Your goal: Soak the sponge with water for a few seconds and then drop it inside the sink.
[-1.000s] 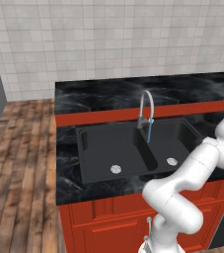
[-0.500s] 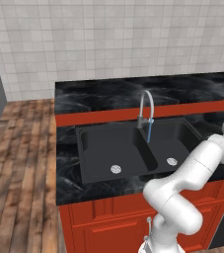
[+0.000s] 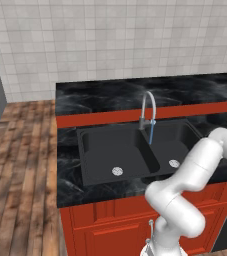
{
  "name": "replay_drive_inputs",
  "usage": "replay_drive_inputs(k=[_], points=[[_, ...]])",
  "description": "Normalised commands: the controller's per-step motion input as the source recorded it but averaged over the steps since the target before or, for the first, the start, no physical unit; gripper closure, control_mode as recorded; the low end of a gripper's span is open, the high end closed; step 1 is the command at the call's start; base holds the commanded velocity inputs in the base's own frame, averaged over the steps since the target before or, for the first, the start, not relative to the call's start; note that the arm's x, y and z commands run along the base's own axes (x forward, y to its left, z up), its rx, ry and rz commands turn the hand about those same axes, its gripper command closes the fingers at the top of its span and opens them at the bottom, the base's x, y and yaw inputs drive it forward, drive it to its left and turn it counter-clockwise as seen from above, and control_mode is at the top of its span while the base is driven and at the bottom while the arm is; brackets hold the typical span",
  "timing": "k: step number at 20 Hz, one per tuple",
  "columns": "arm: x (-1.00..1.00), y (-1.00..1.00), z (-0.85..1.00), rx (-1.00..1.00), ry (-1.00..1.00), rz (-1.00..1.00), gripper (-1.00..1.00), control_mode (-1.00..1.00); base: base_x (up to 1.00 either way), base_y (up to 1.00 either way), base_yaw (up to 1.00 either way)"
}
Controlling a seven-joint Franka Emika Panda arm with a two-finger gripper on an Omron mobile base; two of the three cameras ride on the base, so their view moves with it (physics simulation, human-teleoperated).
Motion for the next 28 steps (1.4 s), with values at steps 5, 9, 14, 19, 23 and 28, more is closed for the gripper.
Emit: replay_drive_inputs(k=[5, 9, 14, 19, 23, 28], points=[[-0.39, 0.96, 0.29, 0.0, -0.22, 0.1, 1.0, -1.0, 0.0, 0.0, 0.0], [-0.33, 0.94, 0.28, 0.0, -0.23, 0.1, 1.0, -1.0, 0.0, 0.0, 0.0], [-0.37, 0.93, 0.3, 0.0, -0.27, 0.1, 1.0, -1.0, 0.0, 0.0, 0.0], [-0.03, 0.72, 0.44, 0.0, -0.2, 0.1, 1.0, -1.0, 0.0, 0.0, 0.0], [0.0, 0.5, 0.4, 0.0, -0.12, 0.08, 1.0, -1.0, 0.0, 0.0, 0.0], [0.14, 0.22, 0.09, 0.0, -0.02, 0.0, 1.0, -1.0, 0.0, 0.0, 0.0]])
